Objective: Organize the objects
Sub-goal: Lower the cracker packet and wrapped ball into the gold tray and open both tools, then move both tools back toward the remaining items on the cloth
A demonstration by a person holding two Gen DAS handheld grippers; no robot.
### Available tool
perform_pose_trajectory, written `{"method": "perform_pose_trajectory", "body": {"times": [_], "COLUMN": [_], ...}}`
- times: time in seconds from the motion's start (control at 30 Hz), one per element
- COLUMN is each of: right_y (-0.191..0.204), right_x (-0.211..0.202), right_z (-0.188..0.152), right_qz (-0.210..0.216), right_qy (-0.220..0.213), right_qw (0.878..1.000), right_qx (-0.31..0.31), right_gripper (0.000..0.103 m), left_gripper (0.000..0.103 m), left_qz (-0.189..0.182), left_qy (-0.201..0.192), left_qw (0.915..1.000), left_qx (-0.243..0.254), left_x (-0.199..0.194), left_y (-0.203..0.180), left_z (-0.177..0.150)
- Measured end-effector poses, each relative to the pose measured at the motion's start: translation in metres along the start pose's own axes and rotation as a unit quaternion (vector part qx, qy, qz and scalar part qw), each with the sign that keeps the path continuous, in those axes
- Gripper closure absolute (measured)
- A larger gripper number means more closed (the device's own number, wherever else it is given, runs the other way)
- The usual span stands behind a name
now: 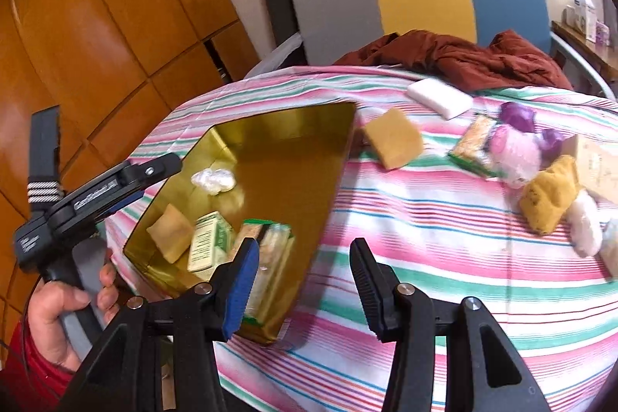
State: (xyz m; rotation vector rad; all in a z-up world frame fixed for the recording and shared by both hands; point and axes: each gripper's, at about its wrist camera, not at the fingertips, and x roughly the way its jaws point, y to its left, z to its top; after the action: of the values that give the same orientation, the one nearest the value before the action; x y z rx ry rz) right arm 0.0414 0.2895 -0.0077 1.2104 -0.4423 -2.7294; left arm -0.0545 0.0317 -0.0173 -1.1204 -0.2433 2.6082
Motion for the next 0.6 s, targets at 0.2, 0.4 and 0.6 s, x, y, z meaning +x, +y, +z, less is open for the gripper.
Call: {"method": "perform_pose_trajectory", "body": {"times": [0.2,0.4,0.6], "right_y": [-0.031,-0.059,-0.085], "right_x": [-0.014,-0.026,-0.032], "right_z": [0.0,-0.006,-0.016], "right_qz": [-0.023,-0.04,-0.056], "right_qy": [-0.01,-0.015,-0.012], "right_qw": [0.999,0.998,0.996], "right_qx": [0.023,0.048,0.063], "right_gripper": [0.054,0.054,0.054], "left_gripper": [0.001,0.001,0.001], "left_qz": [-0.024,-0.036,-0.059], "left_qy": [0.002,0.01,0.025], "left_qw": [0.999,0.9959,0.9924], "left_qx": [0.038,0.082,0.105], "left_x": [-0.006,-0.006,-0.005], "left_y": [-0.039,-0.075,-0.107], "left_z": [-0.009,-0.023,-0.037]}}
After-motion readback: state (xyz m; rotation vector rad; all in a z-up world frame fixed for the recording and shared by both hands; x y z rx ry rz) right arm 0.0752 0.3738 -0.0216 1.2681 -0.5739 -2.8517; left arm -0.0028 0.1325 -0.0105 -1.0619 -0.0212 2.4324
